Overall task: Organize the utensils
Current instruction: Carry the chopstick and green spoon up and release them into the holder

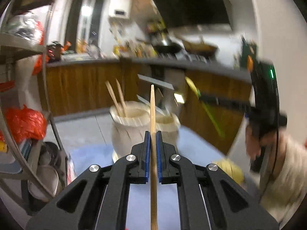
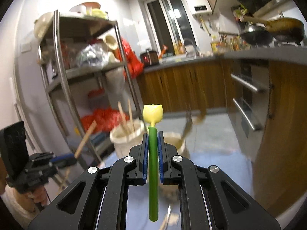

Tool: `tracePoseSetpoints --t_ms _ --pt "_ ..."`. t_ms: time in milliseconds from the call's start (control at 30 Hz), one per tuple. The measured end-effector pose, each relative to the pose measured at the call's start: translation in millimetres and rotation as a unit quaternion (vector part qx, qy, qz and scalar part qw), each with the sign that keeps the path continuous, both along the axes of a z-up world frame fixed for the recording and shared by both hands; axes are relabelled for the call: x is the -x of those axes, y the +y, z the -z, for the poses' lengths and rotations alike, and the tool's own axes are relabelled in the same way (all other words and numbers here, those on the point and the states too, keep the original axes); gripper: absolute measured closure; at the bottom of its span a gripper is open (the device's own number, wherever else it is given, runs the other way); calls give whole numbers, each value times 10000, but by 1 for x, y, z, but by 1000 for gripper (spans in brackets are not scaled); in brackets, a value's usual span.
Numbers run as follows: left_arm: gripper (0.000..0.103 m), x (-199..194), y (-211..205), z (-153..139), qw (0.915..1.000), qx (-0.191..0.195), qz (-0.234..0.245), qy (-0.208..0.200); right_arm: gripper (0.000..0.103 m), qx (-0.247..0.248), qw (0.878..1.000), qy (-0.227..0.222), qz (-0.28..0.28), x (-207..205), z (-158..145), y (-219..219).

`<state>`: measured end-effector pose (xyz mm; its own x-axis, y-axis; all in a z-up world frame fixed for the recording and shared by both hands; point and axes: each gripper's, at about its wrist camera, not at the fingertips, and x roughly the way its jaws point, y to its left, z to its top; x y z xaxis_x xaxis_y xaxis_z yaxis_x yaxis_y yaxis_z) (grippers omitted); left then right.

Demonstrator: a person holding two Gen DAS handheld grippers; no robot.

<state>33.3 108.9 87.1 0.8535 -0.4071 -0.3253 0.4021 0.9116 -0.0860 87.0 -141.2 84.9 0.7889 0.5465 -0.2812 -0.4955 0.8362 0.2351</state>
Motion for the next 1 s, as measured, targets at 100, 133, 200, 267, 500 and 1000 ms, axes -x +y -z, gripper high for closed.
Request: tracePoseSetpoints --t_ms 100,133,200,267,500,1000 --pt "97 -28 10 -19 9981 495 -274 -233 93 -200 9997 -107 43 -24 -3 8" --pt "97 -40 10 -24 9969 640 -344 -291 93 -271 9995 -150 68 -32 -3 10" --pt "97 -61 7 -32 9946 797 -503 -430 93 -369 9990 -204 122 -43 -2 12" --pt "97 -77 1 -36 9924 912 -594 -578 93 -469 9984 -262 178 -55 1 15" --pt "97 -127 -14 -36 9819 1057 -1101 -1120 93 -368 9970 -563 385 -78 16 33" --pt "97 -106 -8 12 9863 761 -1183 -863 93 396 9974 -511 330 -72 50 49"
